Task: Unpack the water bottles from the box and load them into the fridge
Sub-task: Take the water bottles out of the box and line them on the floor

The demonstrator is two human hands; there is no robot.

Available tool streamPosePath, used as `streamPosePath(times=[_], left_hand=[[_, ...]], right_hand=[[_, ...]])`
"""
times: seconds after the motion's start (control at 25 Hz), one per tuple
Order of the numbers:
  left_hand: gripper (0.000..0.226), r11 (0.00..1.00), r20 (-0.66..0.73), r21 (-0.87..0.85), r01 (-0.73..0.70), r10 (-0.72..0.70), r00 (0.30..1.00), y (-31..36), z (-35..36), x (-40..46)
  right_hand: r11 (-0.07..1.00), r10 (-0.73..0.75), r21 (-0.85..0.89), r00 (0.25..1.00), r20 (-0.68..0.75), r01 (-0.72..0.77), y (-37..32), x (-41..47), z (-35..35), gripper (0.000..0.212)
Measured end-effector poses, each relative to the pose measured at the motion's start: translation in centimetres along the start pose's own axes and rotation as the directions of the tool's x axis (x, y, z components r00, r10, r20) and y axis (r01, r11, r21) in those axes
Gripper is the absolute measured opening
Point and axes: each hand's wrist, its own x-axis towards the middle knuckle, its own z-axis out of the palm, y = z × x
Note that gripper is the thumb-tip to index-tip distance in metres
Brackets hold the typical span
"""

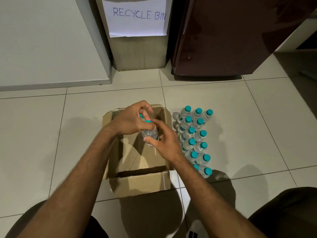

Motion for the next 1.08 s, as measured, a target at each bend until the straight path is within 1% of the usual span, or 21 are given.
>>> streamPosePath(times=[0.08,0.16,0.24,0.32,0.4,0.48,0.6,0.68,0.76,0.88,1.0,1.08], left_hand=[[0.048,0.997,0.005,-0.031,-0.072,0.072,0.997,0.0,0.4,0.1],[0.052,0.990,0.005,-0.093,-0.109,0.110,0.994,-0.4,0.5,0.3],[0.055,0.986,-0.013,-0.124,-0.111,0.111,0.994,-1.2,0.6,0.7],[0.053,0.993,-0.037,-0.095,-0.073,0.070,0.997,-2.1,0.8,1.2],[0.048,0.998,-0.045,-0.054,-0.041,0.039,0.998,-3.0,1.2,1.7],[0.046,0.999,-0.028,-0.043,-0.033,0.031,0.999,-3.7,1.5,2.1],[0.043,0.999,-0.013,0.017,-0.046,0.046,0.999,-4.3,1.7,2.3],[0.042,0.997,-0.023,0.057,-0.054,0.056,0.998,-4.8,1.7,2.5],[0.041,0.992,-0.021,0.100,-0.081,0.083,0.996,-5.4,1.7,2.4],[0.041,0.982,-0.002,0.169,-0.085,0.086,0.996,-6.5,2.0,2.3],[0.045,0.959,0.005,0.279,-0.049,0.050,0.999,-7.3,2.3,2.3],[0.045,0.953,0.013,0.301,-0.032,0.030,0.999,-7.7,2.4,2.5]], right_hand=[[1.000,-0.020,-0.021,0.999,-0.038,0.019,-0.6,0.0,-1.1,0.060],[1.000,-0.012,-0.008,0.996,-0.087,0.012,-0.9,0.0,-2.4,0.057],[0.998,0.037,0.053,0.985,-0.167,-0.028,-1.0,0.2,-4.0,0.051],[0.992,0.091,0.111,0.963,-0.252,-0.064,-0.9,0.9,-6.3,0.041],[0.992,0.085,0.120,0.923,-0.376,-0.043,-0.7,1.8,-9.1,0.036],[0.995,0.068,0.100,0.856,-0.513,-0.019,-0.1,2.7,-12.0,0.031],[0.996,0.087,0.063,0.767,-0.635,-0.061,2.4,3.7,-15.8,0.026],[0.990,0.136,0.054,0.742,-0.657,-0.134,4.8,3.9,-17.3,0.028],[0.975,0.178,0.014,0.741,-0.647,-0.222,7.5,4.0,-17.9,0.033],[0.941,0.258,-0.028,0.768,-0.586,-0.338,11.0,4.0,-17.7,0.039],[0.901,0.352,-0.030,0.770,-0.533,-0.433,13.6,4.2,-17.4,0.043],[0.876,0.400,-0.037,0.767,-0.501,-0.481,14.5,4.2,-17.1,0.044]])
